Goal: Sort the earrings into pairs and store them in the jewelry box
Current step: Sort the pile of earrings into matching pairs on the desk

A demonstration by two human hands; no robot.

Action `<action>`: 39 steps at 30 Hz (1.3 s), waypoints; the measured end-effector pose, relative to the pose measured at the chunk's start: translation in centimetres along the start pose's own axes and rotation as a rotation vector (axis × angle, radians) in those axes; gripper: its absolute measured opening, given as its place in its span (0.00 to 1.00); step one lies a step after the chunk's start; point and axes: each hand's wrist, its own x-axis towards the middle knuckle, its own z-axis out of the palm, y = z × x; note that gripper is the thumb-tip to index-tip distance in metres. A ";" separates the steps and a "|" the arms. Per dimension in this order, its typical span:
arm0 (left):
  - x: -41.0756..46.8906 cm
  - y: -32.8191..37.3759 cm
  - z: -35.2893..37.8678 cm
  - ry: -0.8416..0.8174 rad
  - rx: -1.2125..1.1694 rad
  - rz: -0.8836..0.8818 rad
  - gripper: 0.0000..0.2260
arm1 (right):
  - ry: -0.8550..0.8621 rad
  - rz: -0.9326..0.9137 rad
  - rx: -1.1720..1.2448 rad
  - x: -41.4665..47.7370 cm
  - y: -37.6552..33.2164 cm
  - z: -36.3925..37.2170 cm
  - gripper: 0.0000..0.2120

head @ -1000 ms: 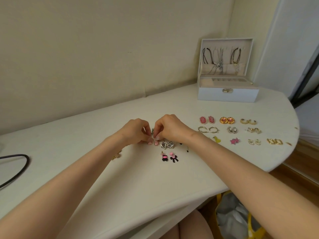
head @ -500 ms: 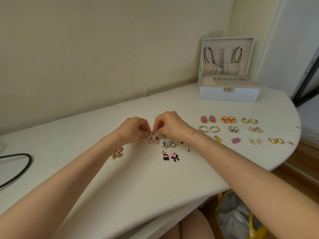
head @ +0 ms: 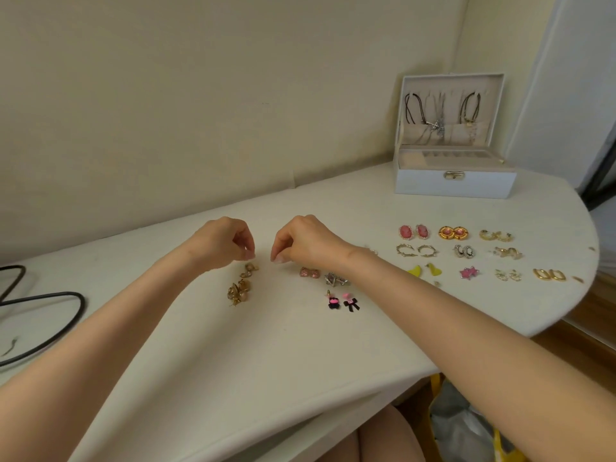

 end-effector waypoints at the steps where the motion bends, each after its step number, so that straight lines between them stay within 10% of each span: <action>1: 0.0 -0.3 0.0 -0.015 0.013 -0.021 0.03 | -0.008 -0.007 -0.018 0.4 -0.3 0.3 0.06; 27: -1.7 -0.9 0.0 -0.284 0.150 -0.181 0.17 | 0.002 0.042 -0.238 2.0 -2.1 2.7 0.06; 33: -2.4 -1.0 0.5 -0.294 0.165 0.007 0.16 | 0.038 -0.013 -0.161 1.4 -1.8 2.4 0.18; 39: -2.3 -1.9 1.6 -0.227 0.129 0.118 0.13 | 0.040 -0.039 -0.058 0.4 -1.6 1.8 0.04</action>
